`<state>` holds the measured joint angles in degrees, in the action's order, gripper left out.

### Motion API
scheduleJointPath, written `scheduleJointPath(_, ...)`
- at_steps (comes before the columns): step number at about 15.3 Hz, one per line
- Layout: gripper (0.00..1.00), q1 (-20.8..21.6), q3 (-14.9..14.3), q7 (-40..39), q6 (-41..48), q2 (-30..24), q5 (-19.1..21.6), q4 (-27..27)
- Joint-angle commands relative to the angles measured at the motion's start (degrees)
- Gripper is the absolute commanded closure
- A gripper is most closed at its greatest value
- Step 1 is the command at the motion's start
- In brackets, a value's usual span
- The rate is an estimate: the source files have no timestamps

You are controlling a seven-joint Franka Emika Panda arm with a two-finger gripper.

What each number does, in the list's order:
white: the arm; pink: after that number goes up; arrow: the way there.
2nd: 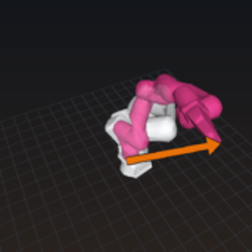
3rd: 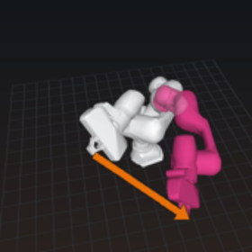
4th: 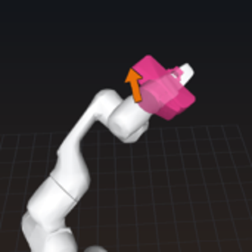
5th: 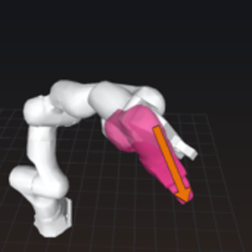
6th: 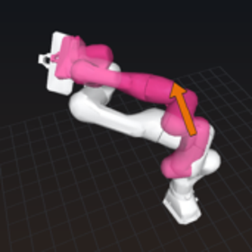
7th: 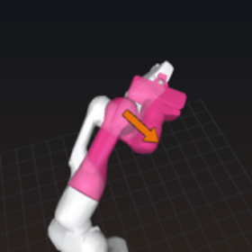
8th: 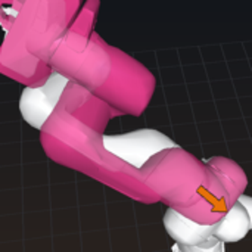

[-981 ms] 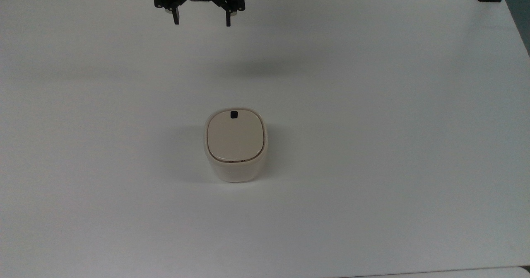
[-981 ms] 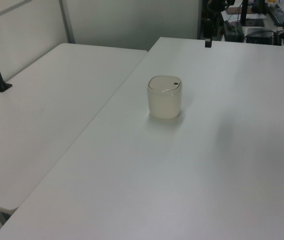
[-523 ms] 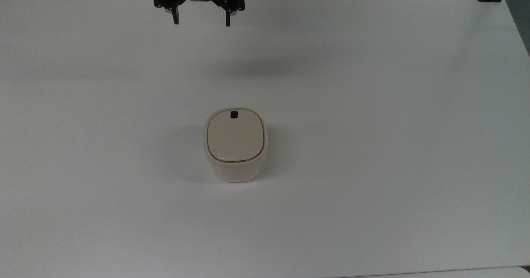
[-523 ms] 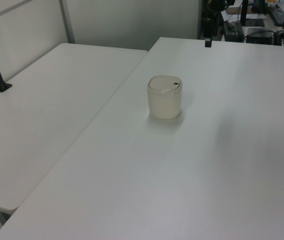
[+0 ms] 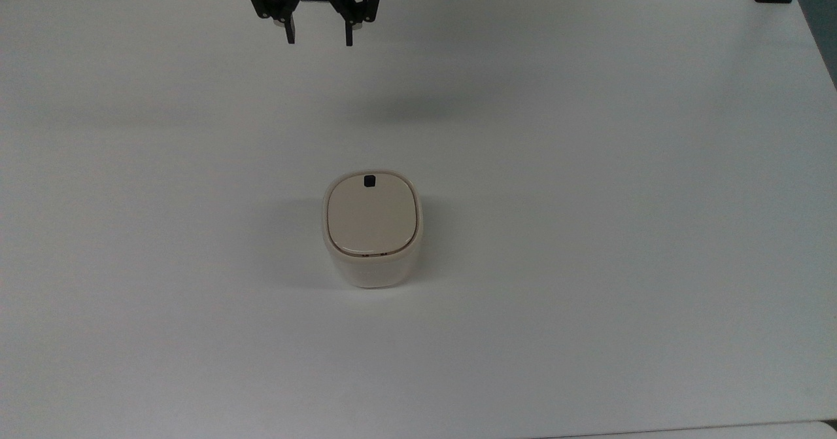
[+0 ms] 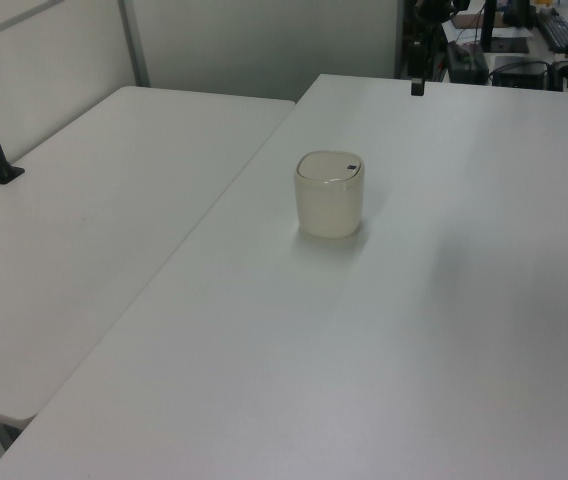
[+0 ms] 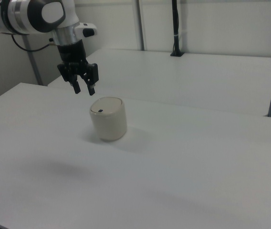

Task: Open the trash bin

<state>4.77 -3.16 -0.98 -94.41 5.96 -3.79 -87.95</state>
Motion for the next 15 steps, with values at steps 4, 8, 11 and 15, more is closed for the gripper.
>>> scheduleJointPath(4, 1.0, 0.4, -0.2, -1.1, -1.7, -0.5, 0.0, -1.0)
scheduleJointPath(8, 1.0, 0.5, -0.2, -1.1, -7.1, 1.1, 0.1, -1.1)
scheduleJointPath(11, 1.0, 0.8, 0.0, -0.9, -12.4, 3.7, 0.4, -1.0)
scheduleJointPath(15, 1.0, 0.9, 0.0, -0.9, -19.0, 7.5, 3.9, -1.0)
